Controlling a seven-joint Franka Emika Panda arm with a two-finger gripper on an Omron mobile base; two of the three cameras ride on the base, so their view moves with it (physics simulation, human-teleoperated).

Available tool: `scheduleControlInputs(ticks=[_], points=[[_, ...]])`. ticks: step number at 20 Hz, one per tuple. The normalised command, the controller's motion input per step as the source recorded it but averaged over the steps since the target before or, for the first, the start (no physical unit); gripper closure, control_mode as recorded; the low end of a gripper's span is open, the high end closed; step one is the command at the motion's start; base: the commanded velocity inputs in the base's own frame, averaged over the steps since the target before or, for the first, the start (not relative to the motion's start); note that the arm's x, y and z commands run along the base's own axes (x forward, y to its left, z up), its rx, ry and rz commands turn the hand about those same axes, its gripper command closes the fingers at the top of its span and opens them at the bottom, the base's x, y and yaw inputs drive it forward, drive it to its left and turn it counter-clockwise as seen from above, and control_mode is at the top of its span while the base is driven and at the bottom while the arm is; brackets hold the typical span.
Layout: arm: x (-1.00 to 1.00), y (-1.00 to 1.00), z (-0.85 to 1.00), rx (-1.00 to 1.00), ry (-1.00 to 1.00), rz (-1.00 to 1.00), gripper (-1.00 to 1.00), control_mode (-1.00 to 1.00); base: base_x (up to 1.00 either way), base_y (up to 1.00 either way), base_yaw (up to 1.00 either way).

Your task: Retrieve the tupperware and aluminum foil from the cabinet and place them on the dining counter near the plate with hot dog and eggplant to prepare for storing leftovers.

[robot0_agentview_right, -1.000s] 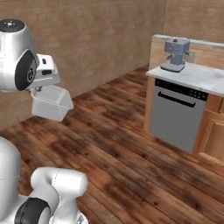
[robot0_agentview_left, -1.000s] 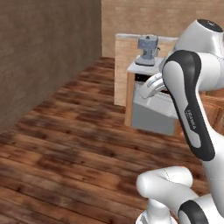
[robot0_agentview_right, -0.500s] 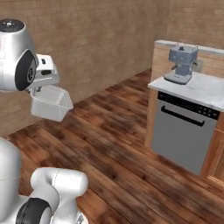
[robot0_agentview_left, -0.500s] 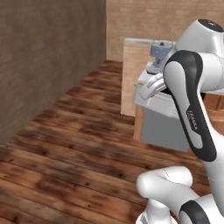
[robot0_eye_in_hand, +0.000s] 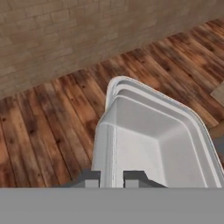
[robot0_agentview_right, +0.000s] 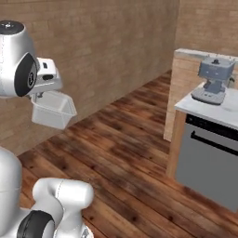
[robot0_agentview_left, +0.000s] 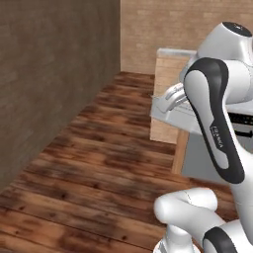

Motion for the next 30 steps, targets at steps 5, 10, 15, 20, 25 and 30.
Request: scheduleControlInputs(ticks=[5, 10, 15, 20, 25, 30], points=[[0.0, 0.0, 0.0, 0.0, 0.0, 0.0, 1.0, 1.0, 1.0, 0.58, -0.2], [0.0, 0.0, 0.0, 0.0, 0.0, 0.0, 1.0, 1.0, 1.0, 0.53, -0.24], [0.0, 0.0, 0.0, 0.0, 0.0, 0.0, 1.0, 1.0, 1.0, 0.53, -0.27], [0.0, 0.0, 0.0, 0.0, 0.0, 0.0, 1.0, 1.0, 1.0, 0.53, -0.27], [0.0, 0.0, 0.0, 0.0, 0.0, 0.0, 1.0, 1.0, 1.0, 0.53, -0.27], [0.0, 0.0, 0.0, 0.0, 0.0, 0.0, 1.0, 1.0, 1.0, 0.47, -0.3]])
